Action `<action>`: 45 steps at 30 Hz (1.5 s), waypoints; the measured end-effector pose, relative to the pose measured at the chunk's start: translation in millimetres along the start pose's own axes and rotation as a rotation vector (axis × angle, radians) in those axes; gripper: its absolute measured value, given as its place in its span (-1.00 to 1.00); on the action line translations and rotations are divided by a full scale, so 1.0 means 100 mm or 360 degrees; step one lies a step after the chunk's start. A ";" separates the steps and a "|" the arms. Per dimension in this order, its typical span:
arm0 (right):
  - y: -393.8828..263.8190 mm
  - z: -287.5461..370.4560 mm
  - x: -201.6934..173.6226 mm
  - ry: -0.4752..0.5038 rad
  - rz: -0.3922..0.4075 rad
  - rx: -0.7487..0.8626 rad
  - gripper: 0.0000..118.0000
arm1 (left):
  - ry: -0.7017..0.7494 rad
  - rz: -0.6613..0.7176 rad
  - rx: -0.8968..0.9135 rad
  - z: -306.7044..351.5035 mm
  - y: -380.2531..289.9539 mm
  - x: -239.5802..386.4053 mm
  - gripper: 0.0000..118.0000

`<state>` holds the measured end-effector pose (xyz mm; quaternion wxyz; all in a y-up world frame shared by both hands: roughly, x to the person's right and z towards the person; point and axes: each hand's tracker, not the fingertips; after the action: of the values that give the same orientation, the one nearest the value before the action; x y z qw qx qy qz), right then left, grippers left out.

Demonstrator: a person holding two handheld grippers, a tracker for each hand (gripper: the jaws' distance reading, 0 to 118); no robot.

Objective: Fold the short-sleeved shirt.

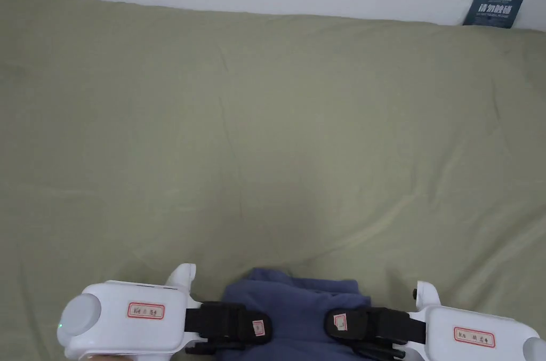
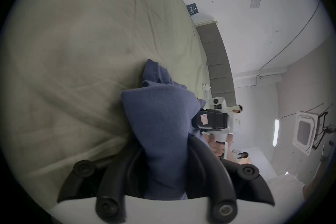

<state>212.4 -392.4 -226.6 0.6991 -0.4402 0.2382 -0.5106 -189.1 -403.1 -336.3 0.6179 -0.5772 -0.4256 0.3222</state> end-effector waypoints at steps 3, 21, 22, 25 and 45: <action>-0.02 0.17 -0.27 -0.0108 0.0150 0.0094 -0.96 | 0.0052 -0.0082 0.0006 0.22 0.05 0.16 -0.57; -0.31 0.13 -1.29 -0.0997 0.0954 0.0646 -0.96 | 0.0848 0.0008 0.0344 3.58 0.98 -0.54 -0.57; -0.30 0.11 -1.29 -0.1009 0.0963 0.0633 -0.96 | 0.0840 0.0027 0.0346 3.61 1.01 -0.57 -0.57; -0.28 0.07 -1.29 -0.1027 0.0977 0.0617 -0.96 | 0.0853 0.0034 0.0309 3.62 1.08 -0.60 -0.56; -0.32 0.21 -1.87 -0.0967 0.1331 0.0736 -0.96 | 0.0965 -0.0404 0.1043 2.32 0.16 1.06 -1.00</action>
<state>144.7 -215.0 -210.2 0.9573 -0.2710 0.0626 -0.0793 -350.3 -204.9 -342.8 0.8988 -0.3631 -0.1689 0.1782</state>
